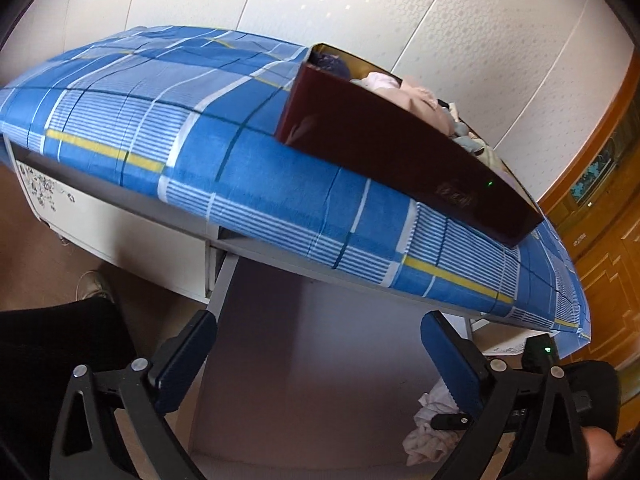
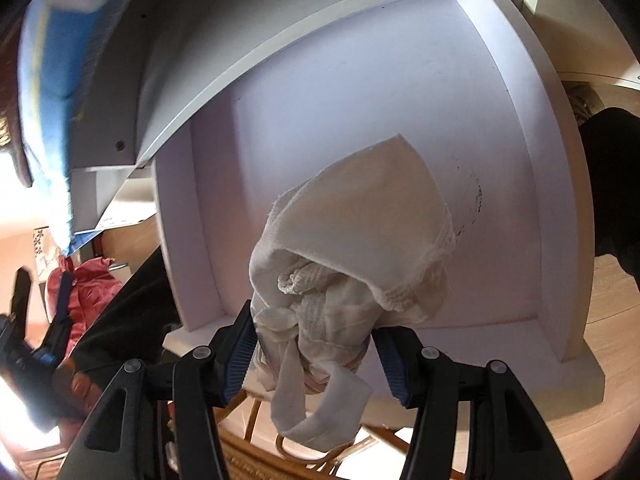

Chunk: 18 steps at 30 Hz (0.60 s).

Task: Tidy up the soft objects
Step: 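Carry the white cloth with the right gripper over the red box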

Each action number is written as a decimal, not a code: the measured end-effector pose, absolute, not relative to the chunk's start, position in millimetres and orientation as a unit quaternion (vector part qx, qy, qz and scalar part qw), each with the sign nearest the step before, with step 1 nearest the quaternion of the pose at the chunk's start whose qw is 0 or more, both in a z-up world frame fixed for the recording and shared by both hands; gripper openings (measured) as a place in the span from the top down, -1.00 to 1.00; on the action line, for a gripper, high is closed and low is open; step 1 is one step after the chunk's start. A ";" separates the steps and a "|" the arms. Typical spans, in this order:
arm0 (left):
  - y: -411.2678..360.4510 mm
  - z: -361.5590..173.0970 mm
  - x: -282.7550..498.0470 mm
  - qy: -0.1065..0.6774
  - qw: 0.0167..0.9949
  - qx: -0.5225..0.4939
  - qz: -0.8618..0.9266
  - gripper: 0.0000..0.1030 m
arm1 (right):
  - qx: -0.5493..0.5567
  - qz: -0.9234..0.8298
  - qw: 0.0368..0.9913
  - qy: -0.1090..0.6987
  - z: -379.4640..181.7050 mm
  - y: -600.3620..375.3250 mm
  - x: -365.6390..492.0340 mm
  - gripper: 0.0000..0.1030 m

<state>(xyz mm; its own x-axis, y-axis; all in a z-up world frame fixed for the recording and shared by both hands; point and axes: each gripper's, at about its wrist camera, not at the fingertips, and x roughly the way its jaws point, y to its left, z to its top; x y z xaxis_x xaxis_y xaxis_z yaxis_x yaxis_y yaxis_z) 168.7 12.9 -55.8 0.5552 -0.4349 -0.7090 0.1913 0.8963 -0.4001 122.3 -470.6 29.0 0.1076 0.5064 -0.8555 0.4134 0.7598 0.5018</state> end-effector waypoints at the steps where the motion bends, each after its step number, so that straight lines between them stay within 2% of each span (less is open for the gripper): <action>1: 13.7 -58.6 168.6 0.440 0.869 -0.141 -0.177 -0.99 | 0.345 0.040 0.659 0.667 30.9 -470.9 121.5 -0.10; 8: 23.6 -68.2 169.9 0.454 0.863 -0.162 -0.150 -0.99 | 0.337 0.079 0.664 0.663 65.2 -464.6 113.7 -0.10; 18: 23.9 -72.2 174.9 0.462 0.862 -0.159 -0.132 -0.99 | 0.274 0.151 0.712 0.629 154.9 -444.0 125.5 -0.10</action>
